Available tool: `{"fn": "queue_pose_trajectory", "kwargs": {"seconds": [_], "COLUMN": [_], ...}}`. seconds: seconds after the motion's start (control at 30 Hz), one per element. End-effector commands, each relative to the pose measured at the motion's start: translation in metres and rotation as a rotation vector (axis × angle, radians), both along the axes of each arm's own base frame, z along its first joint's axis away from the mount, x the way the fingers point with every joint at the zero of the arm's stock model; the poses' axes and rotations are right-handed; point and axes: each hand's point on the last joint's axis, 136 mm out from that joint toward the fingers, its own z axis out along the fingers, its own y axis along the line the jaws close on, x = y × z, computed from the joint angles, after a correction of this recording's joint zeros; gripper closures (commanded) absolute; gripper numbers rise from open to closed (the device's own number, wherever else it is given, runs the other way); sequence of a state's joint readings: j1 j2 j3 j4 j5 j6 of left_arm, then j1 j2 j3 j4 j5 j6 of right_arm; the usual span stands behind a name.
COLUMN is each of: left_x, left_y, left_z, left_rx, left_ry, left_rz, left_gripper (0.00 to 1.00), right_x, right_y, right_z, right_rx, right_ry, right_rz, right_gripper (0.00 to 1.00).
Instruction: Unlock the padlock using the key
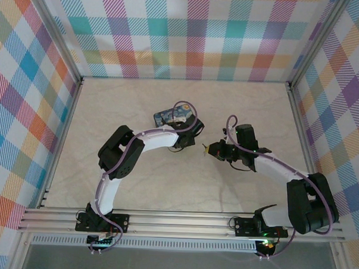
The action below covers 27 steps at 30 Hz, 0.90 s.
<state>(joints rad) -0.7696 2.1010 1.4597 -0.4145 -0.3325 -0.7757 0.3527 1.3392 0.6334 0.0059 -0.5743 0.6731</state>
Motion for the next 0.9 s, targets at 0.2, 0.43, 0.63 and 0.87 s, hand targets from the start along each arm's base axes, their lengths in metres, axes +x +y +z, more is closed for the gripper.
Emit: {"fn": "queue_pose_trajectory", "kwargs": {"seconds": [0.2,0.43,0.63,0.87], "left_x": [-0.008,-0.005,-0.014,-0.024], "left_y": [-0.010,-0.009,0.006,0.030], "left_z": [0.064,0.094,0.134,0.183], "left_rx": [-0.299,-0.619,-0.760,-0.913], "left_ry": [0.129,0.254,0.275,0.238], "left_rz": [-0.090,-0.043,-0.030,0.027], "left_gripper": [0.76,0.79,0.79,0.77], "right_x": [-0.003,0.009,0.009,0.001], "right_y": [0.010,0.009,0.031,0.070], "right_z": [0.018,0.046,0.070,0.100], "right_rx": [0.024,0.047,0.108,0.091], "right_ry": [-0.046,-0.158,-0.209,-0.327], "right_rz": [0.117,0.074,0.161,0.268], "right_gripper": [1.00,1.00,1.00,1.00]}}
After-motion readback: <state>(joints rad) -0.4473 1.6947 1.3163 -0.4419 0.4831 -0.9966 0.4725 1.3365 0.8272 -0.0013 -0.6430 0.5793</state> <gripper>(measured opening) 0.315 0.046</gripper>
